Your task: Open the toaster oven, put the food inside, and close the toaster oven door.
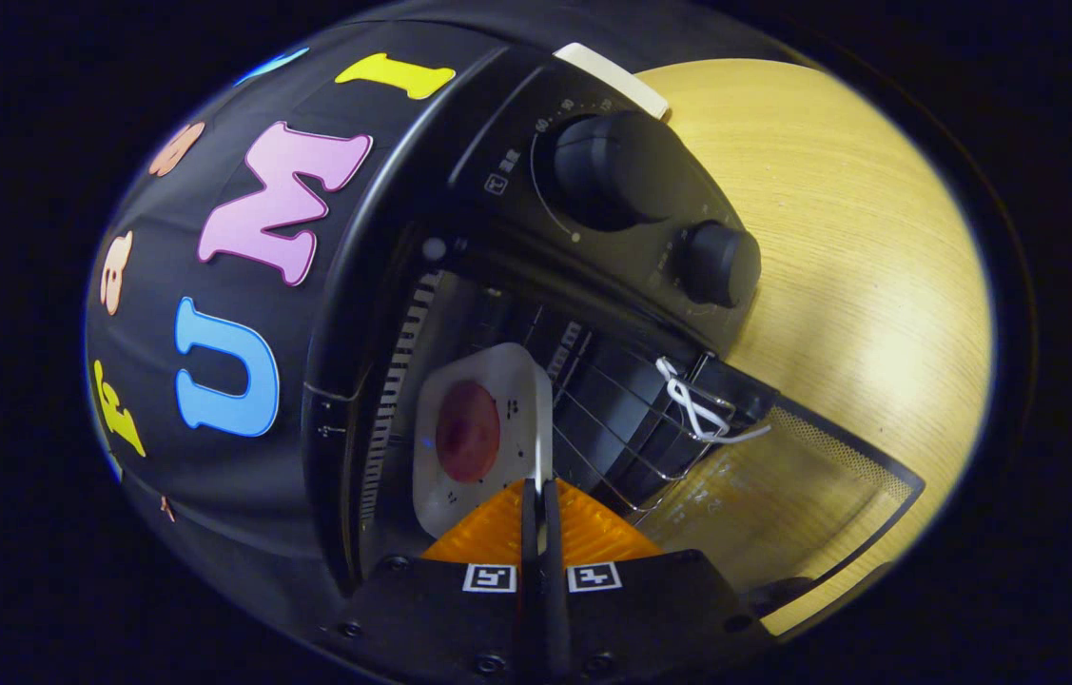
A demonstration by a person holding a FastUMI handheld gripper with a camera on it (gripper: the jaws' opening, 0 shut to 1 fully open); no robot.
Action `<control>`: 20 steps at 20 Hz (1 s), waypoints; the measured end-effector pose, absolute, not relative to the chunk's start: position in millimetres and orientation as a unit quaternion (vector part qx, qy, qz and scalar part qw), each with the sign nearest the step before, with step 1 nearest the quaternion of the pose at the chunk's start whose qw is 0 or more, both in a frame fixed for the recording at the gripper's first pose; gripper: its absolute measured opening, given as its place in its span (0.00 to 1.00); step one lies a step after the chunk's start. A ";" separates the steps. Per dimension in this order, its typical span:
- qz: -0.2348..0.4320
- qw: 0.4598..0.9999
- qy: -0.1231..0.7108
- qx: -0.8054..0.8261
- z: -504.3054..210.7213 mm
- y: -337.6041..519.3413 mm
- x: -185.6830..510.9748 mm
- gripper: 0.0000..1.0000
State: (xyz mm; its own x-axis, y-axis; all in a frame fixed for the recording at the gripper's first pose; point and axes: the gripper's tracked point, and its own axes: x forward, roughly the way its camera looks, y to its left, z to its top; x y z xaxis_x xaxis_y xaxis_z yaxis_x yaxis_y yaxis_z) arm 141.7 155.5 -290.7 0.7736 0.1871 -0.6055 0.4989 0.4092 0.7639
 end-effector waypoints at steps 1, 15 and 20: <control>-0.102 0.776 0.324 0.531 -292.2 158.3 140.5 0.05; -0.048 0.802 0.363 0.472 -264.9 163.0 81.2 0.99; 0.021 0.855 0.379 0.354 -250.3 163.3 46.8 0.99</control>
